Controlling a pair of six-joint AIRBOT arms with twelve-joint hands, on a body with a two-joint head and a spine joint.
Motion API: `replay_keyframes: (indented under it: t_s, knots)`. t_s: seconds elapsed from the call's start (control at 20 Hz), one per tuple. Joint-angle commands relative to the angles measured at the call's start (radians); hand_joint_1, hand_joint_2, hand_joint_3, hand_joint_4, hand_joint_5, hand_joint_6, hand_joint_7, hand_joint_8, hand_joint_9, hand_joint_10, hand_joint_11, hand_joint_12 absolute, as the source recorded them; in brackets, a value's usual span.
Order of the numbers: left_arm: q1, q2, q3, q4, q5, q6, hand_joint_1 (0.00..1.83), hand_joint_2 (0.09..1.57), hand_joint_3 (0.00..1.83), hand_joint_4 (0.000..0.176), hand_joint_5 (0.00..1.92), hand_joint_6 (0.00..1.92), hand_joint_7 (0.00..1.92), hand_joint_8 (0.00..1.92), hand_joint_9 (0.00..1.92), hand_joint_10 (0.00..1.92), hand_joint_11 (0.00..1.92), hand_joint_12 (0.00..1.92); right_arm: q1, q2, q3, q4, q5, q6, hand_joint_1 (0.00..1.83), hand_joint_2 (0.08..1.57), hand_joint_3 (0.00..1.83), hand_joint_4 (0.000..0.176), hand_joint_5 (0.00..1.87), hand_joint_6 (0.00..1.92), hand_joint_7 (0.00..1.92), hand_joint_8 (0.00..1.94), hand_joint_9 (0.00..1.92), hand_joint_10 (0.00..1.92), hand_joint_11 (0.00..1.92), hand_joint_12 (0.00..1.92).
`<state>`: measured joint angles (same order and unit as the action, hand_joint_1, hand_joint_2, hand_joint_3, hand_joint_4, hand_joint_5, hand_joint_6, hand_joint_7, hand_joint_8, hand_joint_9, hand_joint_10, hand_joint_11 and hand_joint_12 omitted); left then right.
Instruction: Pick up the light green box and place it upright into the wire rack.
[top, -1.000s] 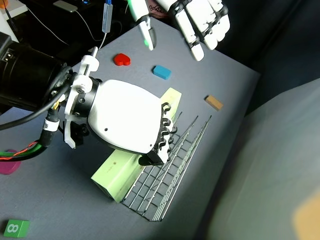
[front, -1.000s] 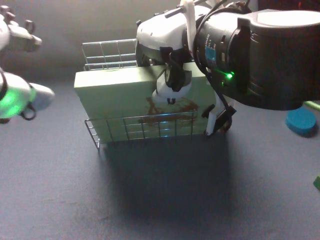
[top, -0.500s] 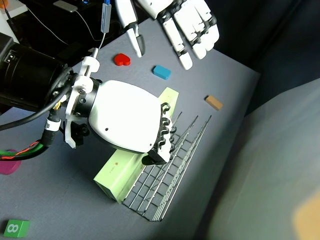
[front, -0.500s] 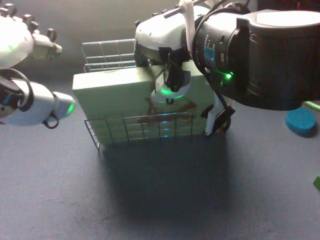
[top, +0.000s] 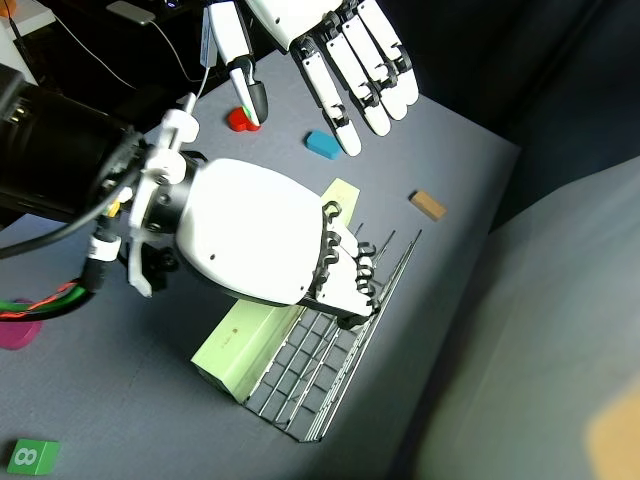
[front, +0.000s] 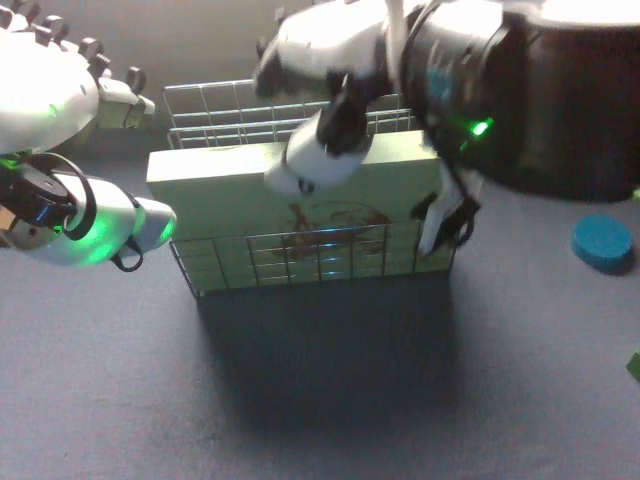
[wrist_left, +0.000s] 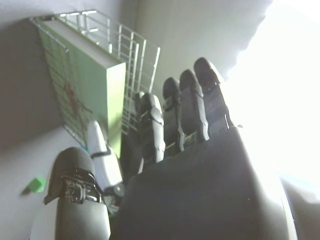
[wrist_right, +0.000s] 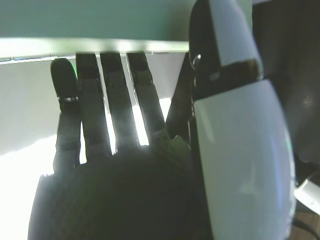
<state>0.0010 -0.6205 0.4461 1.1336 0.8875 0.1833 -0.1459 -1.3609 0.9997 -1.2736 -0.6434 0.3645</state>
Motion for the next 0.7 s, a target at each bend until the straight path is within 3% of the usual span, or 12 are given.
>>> replay_keyframes:
  t_s: [0.0, 0.4, 0.65]
  knots:
    - [-0.005, 0.0, -0.006, 0.084, -0.044, 0.002, 0.14, 1.23, 0.0, 0.085, 0.26, 0.0, 0.2, 0.0, 0.11, 0.0, 0.0, 0.39, 0.032, 0.019, -0.022, -0.069, 0.024, 0.001, 0.71, 1.04, 0.0, 0.0, 0.42, 0.0, 0.48, 0.0, 0.42, 0.04, 0.08, 1.21]
    - [0.003, -0.023, -0.006, 0.084, -0.065, -0.004, 0.14, 1.23, 0.0, 0.085, 0.26, 0.0, 0.2, 0.0, 0.11, 0.0, 0.0, 0.39, 0.136, 0.262, -0.244, -0.052, 0.06, -0.104, 0.7, 1.02, 0.0, 0.0, 0.45, 0.01, 0.49, 0.0, 0.43, 0.03, 0.12, 1.21]
    - [0.004, -0.047, -0.008, 0.083, -0.065, -0.011, 0.14, 1.22, 0.0, 0.086, 0.27, 0.0, 0.21, 0.0, 0.12, 0.0, 0.0, 0.4, 0.139, 0.426, -0.355, 0.067, 0.124, -0.22, 0.71, 1.01, 0.0, 0.0, 0.48, 0.02, 0.52, 0.01, 0.45, 0.03, 0.15, 1.21]
